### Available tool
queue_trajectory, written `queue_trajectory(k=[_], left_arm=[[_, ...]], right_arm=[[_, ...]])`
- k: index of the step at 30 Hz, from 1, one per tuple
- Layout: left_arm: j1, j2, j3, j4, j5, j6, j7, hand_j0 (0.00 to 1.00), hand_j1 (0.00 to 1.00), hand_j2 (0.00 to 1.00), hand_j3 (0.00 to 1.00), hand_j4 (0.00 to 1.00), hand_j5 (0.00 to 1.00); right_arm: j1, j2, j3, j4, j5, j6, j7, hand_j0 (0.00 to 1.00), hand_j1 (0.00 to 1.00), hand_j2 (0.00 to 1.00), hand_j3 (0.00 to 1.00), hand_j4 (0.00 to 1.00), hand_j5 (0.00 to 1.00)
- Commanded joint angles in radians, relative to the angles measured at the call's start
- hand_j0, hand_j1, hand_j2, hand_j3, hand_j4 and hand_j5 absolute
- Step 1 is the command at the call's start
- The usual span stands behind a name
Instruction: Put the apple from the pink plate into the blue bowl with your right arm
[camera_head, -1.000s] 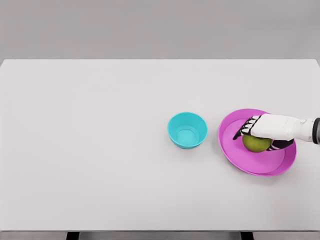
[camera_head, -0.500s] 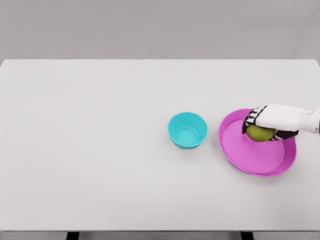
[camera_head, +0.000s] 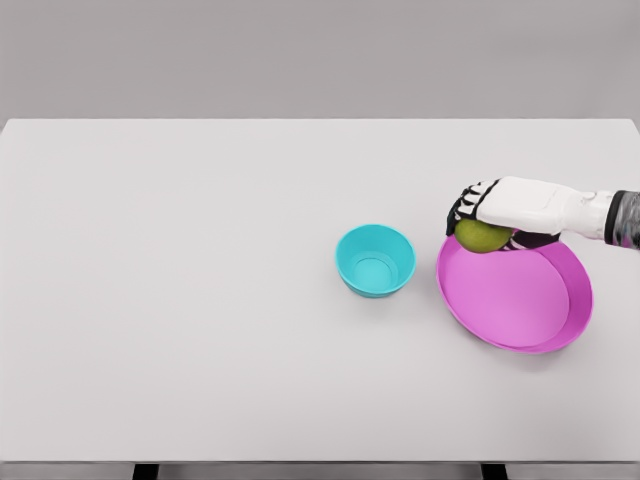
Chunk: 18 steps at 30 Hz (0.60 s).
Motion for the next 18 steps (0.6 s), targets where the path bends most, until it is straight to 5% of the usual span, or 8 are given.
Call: queue_trajectory(k=[1, 18], left_arm=[[0.000, 0.000, 0.000, 0.000, 0.000, 0.000, 0.000, 1.00, 1.00, 1.00, 1.00, 1.00, 1.00], [0.000, 0.000, 0.000, 0.000, 0.000, 0.000, 0.000, 1.00, 1.00, 1.00, 1.00, 1.00, 1.00]], right_arm=[[0.000, 0.017, 0.000, -0.023, -0.007, 0.004, -0.005, 0.51, 0.51, 0.51, 0.51, 0.51, 0.51], [-0.043, 0.112, 0.048, -0.080, -0.004, 0.004, -0.004, 0.51, 0.51, 0.51, 0.51, 0.51, 0.51]])
